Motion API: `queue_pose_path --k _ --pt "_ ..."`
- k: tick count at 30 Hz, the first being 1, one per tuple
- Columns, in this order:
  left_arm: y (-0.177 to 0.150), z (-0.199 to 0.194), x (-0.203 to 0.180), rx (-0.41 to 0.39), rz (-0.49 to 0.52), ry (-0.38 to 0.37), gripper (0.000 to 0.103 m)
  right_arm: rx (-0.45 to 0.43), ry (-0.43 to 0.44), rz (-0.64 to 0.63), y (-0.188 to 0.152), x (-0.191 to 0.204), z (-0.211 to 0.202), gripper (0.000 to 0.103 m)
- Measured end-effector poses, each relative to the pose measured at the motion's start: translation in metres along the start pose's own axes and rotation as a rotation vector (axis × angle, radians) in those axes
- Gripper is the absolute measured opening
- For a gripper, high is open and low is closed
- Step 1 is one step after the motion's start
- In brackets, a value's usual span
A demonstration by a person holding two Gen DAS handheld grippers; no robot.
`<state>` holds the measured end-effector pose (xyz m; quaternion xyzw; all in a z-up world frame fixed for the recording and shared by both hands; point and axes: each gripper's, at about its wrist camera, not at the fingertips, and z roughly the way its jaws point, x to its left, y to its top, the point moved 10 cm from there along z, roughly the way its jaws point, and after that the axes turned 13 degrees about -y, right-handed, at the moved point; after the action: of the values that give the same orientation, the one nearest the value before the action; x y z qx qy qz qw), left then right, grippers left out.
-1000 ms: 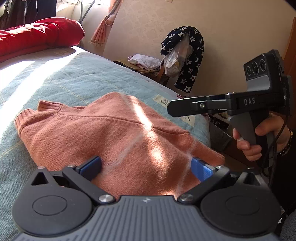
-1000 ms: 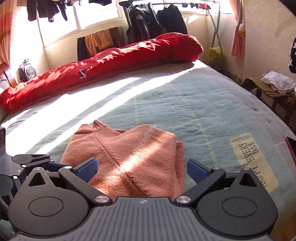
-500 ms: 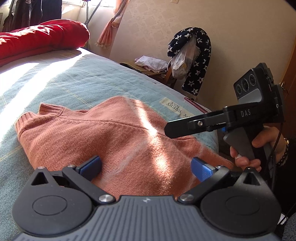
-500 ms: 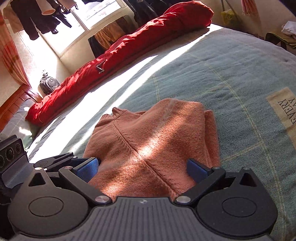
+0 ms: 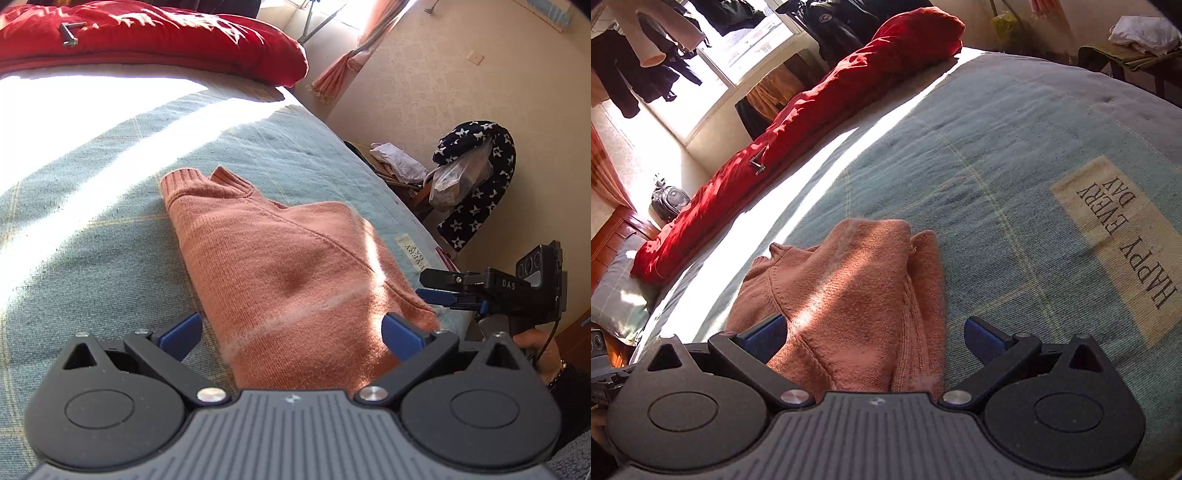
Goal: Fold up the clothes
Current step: 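Roll the left gripper and move it to the sweater's end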
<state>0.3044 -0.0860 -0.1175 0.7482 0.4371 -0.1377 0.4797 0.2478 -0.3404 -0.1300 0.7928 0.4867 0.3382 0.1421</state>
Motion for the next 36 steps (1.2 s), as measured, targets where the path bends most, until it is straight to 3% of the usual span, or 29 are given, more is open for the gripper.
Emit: queue_pose_path --k 11,22,30,36 --pt "-0.026 0.014 0.025 -0.012 -0.233 -0.001 0.102 0.167 0.139 0.069 -0.008 -0.01 0.035 0.103" --pt "-0.01 0.047 0.041 -0.026 -0.368 -0.177 0.102 0.277 0.266 0.077 0.021 0.006 0.07 0.103" --pt "-0.03 0.035 0.037 -0.006 -0.447 -0.294 0.102 0.422 0.413 0.05 -0.006 0.001 0.044 0.103" --pt "-0.006 0.058 0.045 0.052 -0.474 -0.285 0.102 0.485 0.453 0.04 0.0 0.011 0.058 0.103"
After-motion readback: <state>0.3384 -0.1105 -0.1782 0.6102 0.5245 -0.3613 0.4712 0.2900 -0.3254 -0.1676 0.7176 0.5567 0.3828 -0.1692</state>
